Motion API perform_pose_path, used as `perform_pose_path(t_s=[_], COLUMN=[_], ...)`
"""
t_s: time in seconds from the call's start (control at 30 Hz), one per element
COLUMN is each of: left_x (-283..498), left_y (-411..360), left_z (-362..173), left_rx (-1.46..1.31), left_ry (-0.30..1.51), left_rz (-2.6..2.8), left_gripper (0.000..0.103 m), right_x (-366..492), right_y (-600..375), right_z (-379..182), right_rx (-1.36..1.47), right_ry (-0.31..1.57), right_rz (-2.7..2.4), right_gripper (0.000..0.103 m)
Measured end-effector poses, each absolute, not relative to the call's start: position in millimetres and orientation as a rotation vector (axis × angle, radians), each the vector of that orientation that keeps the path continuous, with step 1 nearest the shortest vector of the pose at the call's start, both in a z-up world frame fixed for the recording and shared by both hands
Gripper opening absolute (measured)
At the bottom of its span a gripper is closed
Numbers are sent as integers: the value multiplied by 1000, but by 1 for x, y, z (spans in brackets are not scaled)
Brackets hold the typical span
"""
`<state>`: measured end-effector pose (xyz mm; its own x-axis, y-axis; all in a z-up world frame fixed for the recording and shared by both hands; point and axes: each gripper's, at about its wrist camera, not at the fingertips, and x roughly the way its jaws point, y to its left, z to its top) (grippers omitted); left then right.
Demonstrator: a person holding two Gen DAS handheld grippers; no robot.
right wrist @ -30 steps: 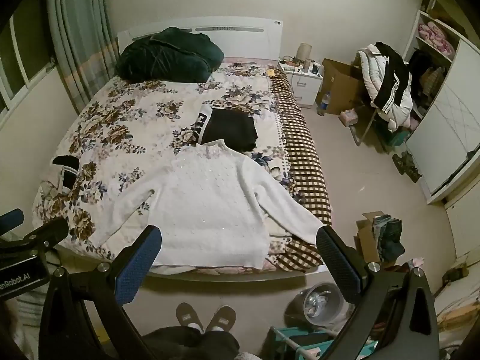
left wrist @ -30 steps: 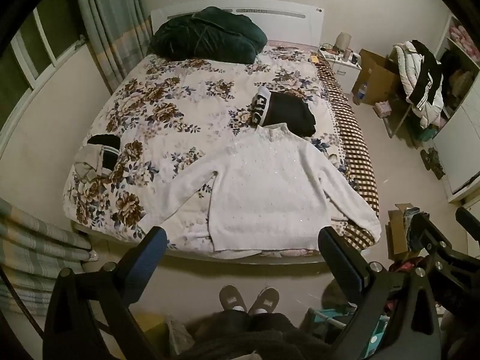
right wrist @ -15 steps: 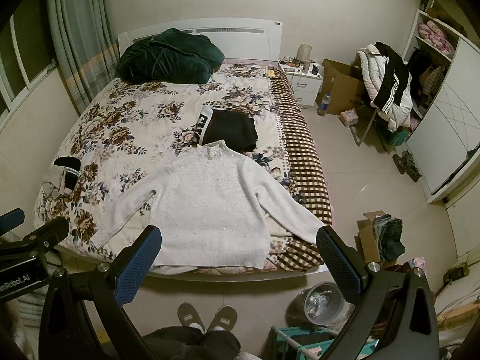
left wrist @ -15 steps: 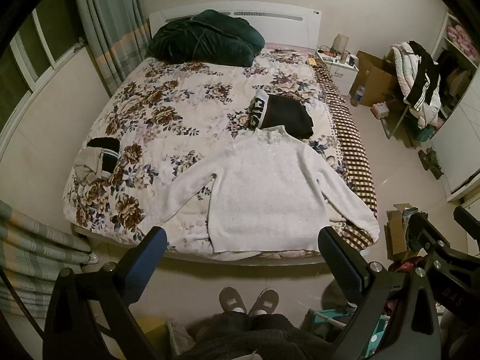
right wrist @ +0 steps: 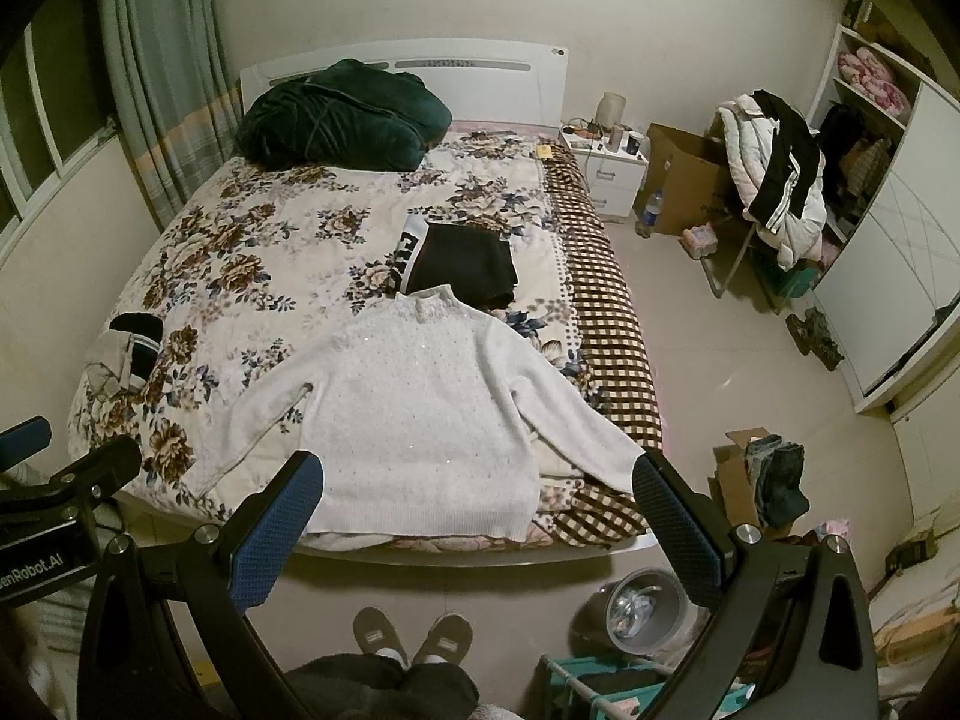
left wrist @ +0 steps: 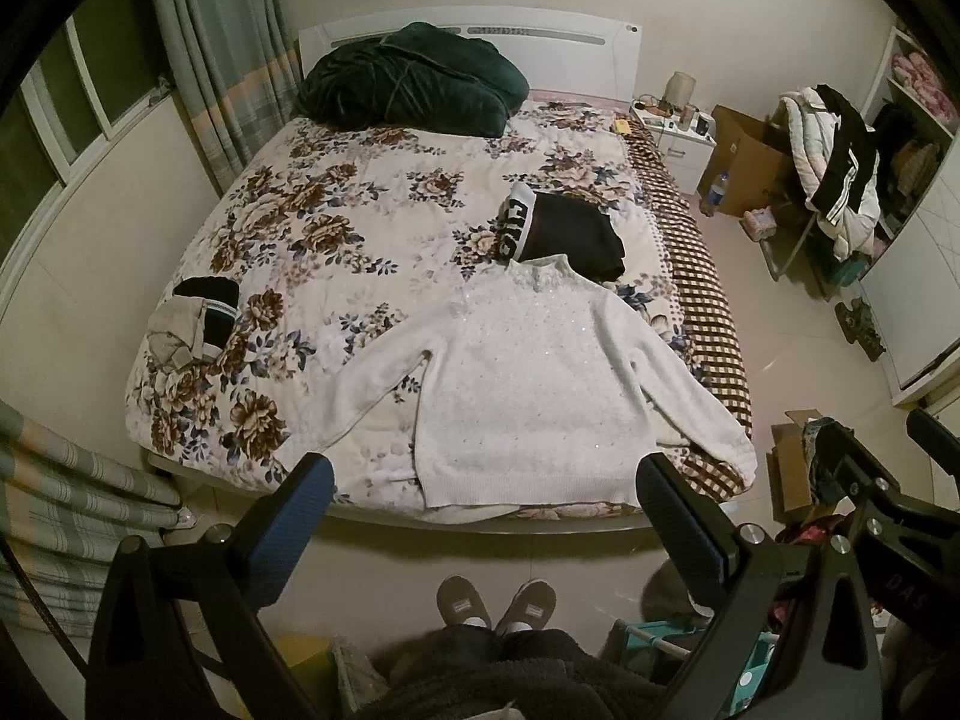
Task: Fold small clothes
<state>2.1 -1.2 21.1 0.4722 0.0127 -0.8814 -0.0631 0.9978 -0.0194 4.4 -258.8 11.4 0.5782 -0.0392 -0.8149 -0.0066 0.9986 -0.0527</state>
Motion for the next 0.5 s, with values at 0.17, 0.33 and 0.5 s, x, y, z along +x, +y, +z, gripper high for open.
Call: perform_pose_path(t_s=[0.17, 0.33, 0.5], left_x=[1, 1, 1], left_y=[-1, -1, -1], left_z=[21, 20, 21], left_rx=[-50, -51, -53], left_ry=[1077, 1075, 1074], left_rz=[45, 45, 45], left_gripper=[103, 103, 103], right_x=[4, 4, 4], right_y=[-258, -258, -259], right_z=[11, 11, 10], right_rx=[-50, -51, -50], right_ry=[955, 953, 952], right_rz=[-21, -22, -21], right_gripper=[103, 103, 103])
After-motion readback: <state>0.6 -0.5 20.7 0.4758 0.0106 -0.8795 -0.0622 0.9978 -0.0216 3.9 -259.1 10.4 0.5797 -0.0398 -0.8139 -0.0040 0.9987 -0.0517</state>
